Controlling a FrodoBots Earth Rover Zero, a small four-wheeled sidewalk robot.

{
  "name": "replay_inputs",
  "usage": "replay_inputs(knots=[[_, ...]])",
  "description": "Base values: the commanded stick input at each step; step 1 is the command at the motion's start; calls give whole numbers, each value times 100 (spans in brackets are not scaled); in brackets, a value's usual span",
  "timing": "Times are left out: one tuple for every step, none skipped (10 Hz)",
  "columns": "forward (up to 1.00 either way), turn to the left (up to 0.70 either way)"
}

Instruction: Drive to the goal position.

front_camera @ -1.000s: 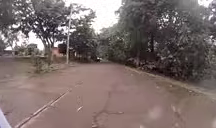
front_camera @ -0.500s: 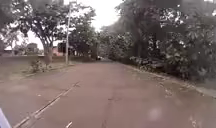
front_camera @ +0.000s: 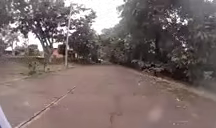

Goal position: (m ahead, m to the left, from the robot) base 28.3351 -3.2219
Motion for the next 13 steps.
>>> replay_inputs(knots=[[70, 0], [70, 0], [70, 0], [70, 0], [70, 0], [70, 0], [70, 0], [70, 0], [70, 0], [70, 0], [70, 0], [70, 0], [70, 0]])
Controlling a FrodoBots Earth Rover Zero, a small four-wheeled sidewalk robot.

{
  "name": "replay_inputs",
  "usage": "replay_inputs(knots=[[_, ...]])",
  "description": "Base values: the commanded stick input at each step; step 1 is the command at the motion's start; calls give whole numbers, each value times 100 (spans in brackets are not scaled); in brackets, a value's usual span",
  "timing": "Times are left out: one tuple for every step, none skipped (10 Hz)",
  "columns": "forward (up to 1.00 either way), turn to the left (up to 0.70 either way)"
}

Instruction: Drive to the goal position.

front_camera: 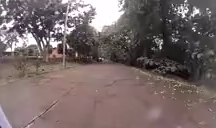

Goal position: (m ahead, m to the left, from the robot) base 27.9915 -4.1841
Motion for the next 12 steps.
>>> replay_inputs(knots=[[70, 0], [70, 0], [70, 2], [70, 19], [70, 35], [70, 35], [70, 6], [70, 0], [70, 0], [70, 0], [70, 0], [70, 0]])
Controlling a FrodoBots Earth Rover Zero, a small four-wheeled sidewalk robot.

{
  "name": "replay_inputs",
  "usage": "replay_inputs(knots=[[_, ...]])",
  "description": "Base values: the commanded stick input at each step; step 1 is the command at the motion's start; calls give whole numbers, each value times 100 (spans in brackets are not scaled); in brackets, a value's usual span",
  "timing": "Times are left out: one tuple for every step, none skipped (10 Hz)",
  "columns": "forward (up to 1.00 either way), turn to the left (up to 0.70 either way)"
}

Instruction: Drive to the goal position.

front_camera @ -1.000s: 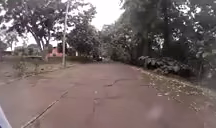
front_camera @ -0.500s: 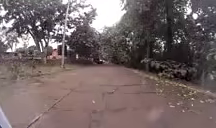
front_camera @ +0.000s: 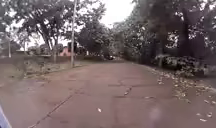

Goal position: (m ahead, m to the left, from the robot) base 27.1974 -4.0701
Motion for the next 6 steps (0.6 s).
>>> replay_inputs(knots=[[70, 0], [70, 0], [70, 0], [70, 0], [70, 0], [70, 0]])
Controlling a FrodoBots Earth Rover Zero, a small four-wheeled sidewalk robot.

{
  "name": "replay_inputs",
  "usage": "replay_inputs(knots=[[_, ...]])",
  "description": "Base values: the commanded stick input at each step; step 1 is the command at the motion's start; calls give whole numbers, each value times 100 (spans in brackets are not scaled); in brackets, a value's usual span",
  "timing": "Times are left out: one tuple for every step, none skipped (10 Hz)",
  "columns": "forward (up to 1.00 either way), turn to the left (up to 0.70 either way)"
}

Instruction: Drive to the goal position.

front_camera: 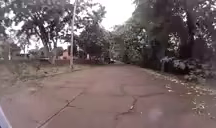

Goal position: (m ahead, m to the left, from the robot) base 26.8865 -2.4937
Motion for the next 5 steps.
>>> replay_inputs(knots=[[70, 0], [70, 0], [70, 0], [70, 0], [70, 0]])
